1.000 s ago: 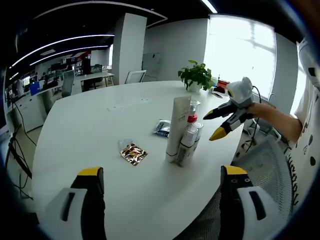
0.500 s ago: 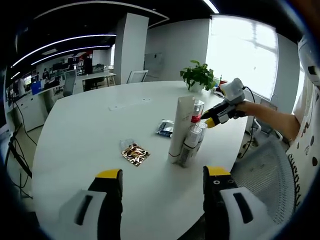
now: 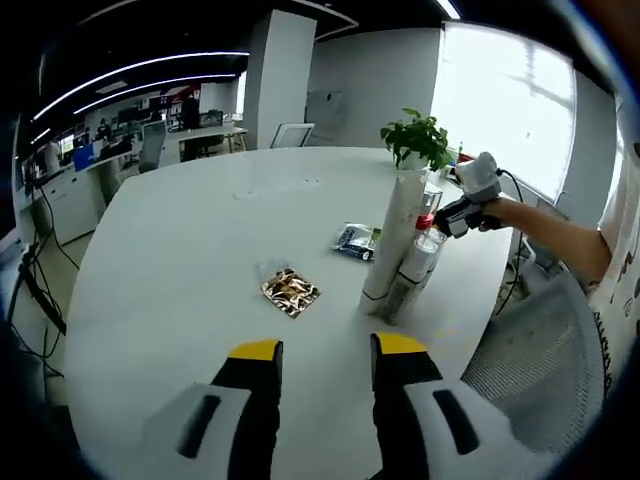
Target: Arrange the skincare products in the storage area until every visible bottle or jar stands upright without overlapping.
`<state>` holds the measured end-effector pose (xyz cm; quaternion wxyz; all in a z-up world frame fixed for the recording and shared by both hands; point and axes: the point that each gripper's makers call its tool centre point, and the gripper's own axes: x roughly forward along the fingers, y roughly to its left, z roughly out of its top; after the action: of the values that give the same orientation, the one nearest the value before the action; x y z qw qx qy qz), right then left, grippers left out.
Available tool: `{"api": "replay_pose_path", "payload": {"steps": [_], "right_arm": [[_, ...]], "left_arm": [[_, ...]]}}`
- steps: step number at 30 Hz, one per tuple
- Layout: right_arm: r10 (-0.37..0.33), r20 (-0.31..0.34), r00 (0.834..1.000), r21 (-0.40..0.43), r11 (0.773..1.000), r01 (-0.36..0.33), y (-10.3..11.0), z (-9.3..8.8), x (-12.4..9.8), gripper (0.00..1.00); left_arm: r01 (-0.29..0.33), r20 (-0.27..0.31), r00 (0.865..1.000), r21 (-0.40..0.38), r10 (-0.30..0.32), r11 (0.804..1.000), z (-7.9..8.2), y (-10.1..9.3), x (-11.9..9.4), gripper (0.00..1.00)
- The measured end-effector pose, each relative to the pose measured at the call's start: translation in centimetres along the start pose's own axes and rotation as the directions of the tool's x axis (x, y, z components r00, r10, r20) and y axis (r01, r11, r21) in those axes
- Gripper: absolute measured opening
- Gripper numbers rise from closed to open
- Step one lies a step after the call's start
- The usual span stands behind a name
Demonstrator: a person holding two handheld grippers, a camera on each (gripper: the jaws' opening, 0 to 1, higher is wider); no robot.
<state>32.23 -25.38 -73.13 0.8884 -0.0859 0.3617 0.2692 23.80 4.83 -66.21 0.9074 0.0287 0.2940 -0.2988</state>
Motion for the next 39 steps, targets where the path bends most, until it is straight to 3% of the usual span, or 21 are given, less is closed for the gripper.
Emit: {"api": "replay_pose_path", "payload": {"steps": [12, 16, 18, 22, 26, 35, 39], "right_arm": [[0.004, -0.01, 1.0, 0.043, 0.999, -0.004, -1.7, -0.6, 0.8, 0.34], [0.01, -0.015, 1.0, 0.044, 0.999, -0.01, -1.3, -0.8, 0.8, 0.34], [0.013, -0.013, 1.0, 0.042, 0.999, -0.013, -1.2, -0.8, 0.9, 0.36], [0.017, -0.009, 1.0, 0.042, 0.999, -0.017, -0.8, -0.8, 1.3, 0.37], [0.02, -0.008, 1.0, 0.048, 0.999, -0.02, -0.6, -0.8, 1.5, 0.37], [0.035, -0.001, 0.999, 0.054, 0.998, -0.035, -0.7, -0.9, 2.4, 0.36], [0.038, 0.0, 0.999, 0.058, 0.998, -0.038, -1.0, -0.9, 2.6, 0.34]], "left_arm": [[0.024, 0.01, 1.0, 0.002, -0.024, 1.0, 3.1, 1.5, 5.0, 0.23], [0.084, 0.021, 0.996, -0.003, -0.084, 0.996, 4.9, 1.2, 7.5, 0.19], [0.138, -0.004, 0.99, -0.023, -0.139, 0.99, 4.8, 0.7, 9.0, 0.15], [0.181, -0.005, 0.983, -0.04, -0.182, 0.983, 5.6, -0.1, 11.7, 0.13], [0.279, -0.028, 0.959, -0.09, -0.283, 0.956, 5.9, -1.8, 14.6, 0.11], [0.333, -0.04, 0.937, -0.19, -0.346, 0.924, 6.5, -2.4, 19.8, 0.13], [0.334, -0.081, 0.93, -0.214, -0.358, 0.918, 5.6, -2.3, 21.3, 0.15]]}}
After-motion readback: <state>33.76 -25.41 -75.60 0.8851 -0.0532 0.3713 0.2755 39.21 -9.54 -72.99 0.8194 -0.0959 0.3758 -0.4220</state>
